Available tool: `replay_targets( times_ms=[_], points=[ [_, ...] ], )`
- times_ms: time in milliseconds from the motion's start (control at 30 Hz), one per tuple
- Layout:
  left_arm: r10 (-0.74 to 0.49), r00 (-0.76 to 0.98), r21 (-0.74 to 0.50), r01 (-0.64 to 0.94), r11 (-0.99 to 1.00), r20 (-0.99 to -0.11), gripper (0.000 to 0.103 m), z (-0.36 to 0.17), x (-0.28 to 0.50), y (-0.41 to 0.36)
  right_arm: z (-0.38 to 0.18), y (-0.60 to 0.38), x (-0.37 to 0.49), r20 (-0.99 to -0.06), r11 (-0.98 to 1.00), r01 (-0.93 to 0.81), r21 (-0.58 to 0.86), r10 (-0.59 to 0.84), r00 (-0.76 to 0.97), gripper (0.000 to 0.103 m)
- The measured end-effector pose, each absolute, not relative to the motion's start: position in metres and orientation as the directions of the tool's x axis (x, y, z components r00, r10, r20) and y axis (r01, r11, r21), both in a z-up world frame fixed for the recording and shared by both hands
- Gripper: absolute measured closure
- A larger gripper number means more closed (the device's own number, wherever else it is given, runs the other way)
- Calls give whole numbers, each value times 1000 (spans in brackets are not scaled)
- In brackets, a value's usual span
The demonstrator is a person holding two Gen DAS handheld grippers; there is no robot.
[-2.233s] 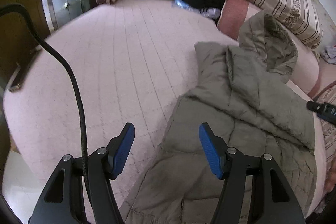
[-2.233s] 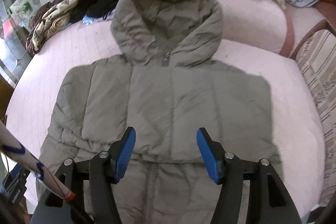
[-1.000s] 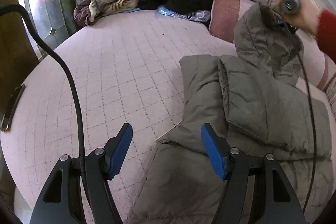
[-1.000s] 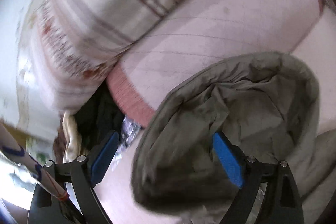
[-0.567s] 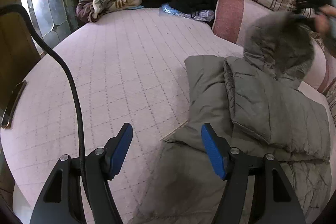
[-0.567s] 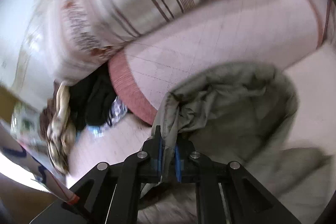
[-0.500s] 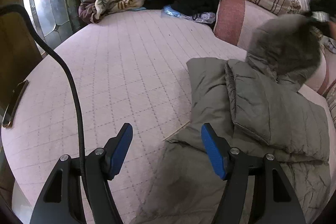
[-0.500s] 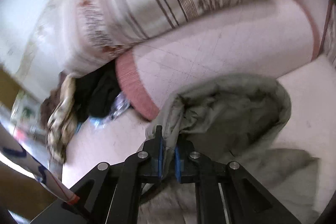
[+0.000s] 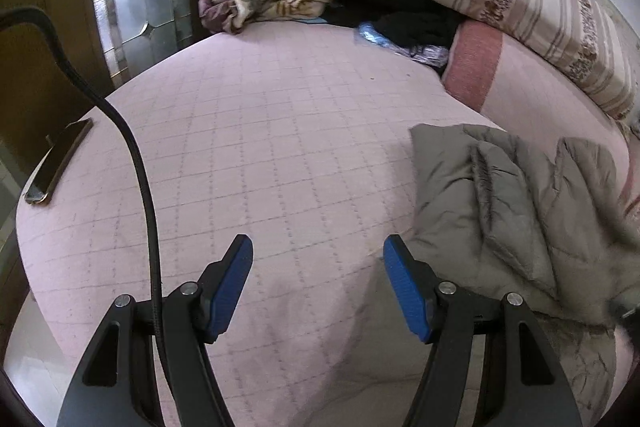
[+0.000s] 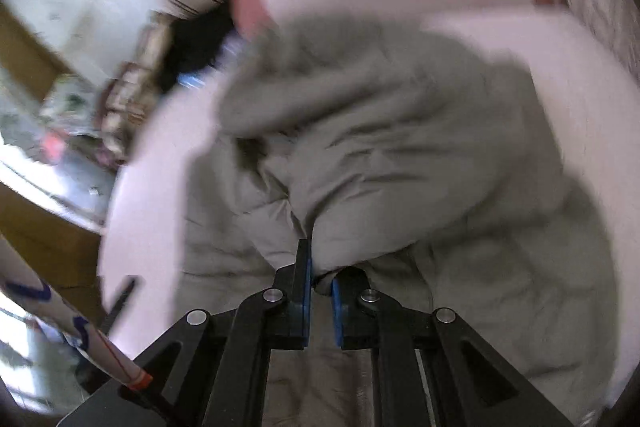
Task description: Fold large clothes
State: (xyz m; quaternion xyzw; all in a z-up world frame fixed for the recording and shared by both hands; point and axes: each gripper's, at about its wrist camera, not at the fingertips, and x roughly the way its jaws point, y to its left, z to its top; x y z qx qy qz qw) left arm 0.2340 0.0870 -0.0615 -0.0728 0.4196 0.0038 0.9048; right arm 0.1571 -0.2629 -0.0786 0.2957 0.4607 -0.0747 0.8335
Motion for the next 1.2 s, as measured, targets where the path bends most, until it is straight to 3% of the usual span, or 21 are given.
replay_targets(
  times_ms=[133, 233, 300, 367, 600, 733, 900, 967, 1067, 1133, 1200],
  points=[
    [-46, 632, -134, -91, 987, -773, 36, -67, 232, 98, -133, -259, 181, -869, 811, 454, 370, 130, 477, 93],
    [-27, 624, -118, -105, 987, -781, 36, -71, 231, 102, -133, -255, 181, -872, 811, 469, 348, 97, 479, 84],
    [-29, 619, -118, -103, 988, -785, 36, -71, 232, 104, -117, -249, 168, -868, 828, 443, 344, 100, 486, 51],
    [-26, 623, -117, -105, 988, -782, 36, -69, 232, 106, -95, -241, 149, -852, 867, 383, 320, 87, 516, 43],
    [-40, 610, -118, -89, 989, -792, 36, -70, 236, 98, -20, -251, 133, -759, 906, 376, 196, -103, 642, 43],
    [-43, 601, -118, -85, 989, -798, 36, -72, 239, 96, -36, -264, 187, -777, 888, 433, 158, -159, 609, 43],
    [-60, 586, -129, -77, 989, -808, 36, -73, 245, 95, -125, -252, 237, -901, 887, 427, 176, -29, 432, 41],
    [-75, 580, -133, -59, 989, -811, 36, -74, 247, 91, -125, -241, 237, -891, 916, 381, 127, -64, 449, 40],
    [-118, 559, -139, 5, 990, -821, 36, -78, 252, 78, -101, -253, 212, -852, 919, 323, 228, 27, 524, 39],
    [-180, 527, -175, 60, 983, -831, 36, -82, 257, 70, -84, -278, 182, -821, 898, 327, 293, 62, 567, 28],
    [-261, 490, -236, 114, 965, -832, 36, -86, 262, 61, -70, -312, 152, -794, 875, 370, 312, 26, 607, 10]
  ],
)
